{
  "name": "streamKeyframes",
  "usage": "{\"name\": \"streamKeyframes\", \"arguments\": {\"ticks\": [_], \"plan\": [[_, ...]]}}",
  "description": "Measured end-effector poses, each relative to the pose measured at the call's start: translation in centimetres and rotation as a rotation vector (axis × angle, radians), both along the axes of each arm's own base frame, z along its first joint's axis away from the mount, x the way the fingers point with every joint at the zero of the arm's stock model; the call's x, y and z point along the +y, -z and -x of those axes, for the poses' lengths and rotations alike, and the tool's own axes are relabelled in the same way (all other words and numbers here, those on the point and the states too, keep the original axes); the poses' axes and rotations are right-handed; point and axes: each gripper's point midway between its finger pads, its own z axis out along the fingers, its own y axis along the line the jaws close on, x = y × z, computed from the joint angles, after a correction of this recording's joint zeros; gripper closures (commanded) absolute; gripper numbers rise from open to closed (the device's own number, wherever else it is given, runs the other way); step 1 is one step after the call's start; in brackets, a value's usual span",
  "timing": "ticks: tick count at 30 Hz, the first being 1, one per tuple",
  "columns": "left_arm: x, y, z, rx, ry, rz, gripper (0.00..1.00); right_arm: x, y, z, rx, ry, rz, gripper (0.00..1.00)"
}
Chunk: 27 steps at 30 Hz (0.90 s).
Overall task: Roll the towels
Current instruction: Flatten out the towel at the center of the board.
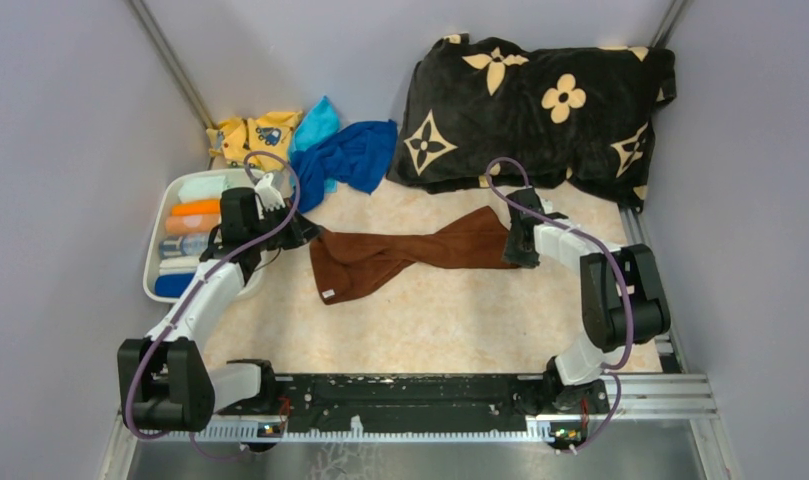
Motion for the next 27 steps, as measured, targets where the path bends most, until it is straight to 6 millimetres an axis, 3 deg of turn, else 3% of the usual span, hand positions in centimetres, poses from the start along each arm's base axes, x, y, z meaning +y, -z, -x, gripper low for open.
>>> {"name": "streamKeyframes", "arguments": {"ticks": [10,16,19,23,27], "plan": [[0.3,0.3,-0.1,0.009,-0.020,-0.013,1.00,-0.2,0.0,-0.1,-0.014,0.012,0.000,1.00],[1.3,-0.4,-0.5,0.012,-0.080,-0.040,1.00,-2.0,-1.4,0.5,0.012,0.030,0.026,1.00],[1.8,-2.8,-1.4,-0.039,-0.119,-0.043,1.00,-3.3,-5.0,-0.8,-0.049,0.041,0.039,1.00],[2.2,-7.5,-2.2,-0.144,-0.151,-0.039,1.00,-4.2,-12.7,-3.1,-0.233,0.028,0.046,1.00],[2.4,-12.8,-1.1,-0.269,-0.164,-0.024,1.00,-4.4,-19.1,-2.8,-0.382,0.003,0.050,1.00]]}}
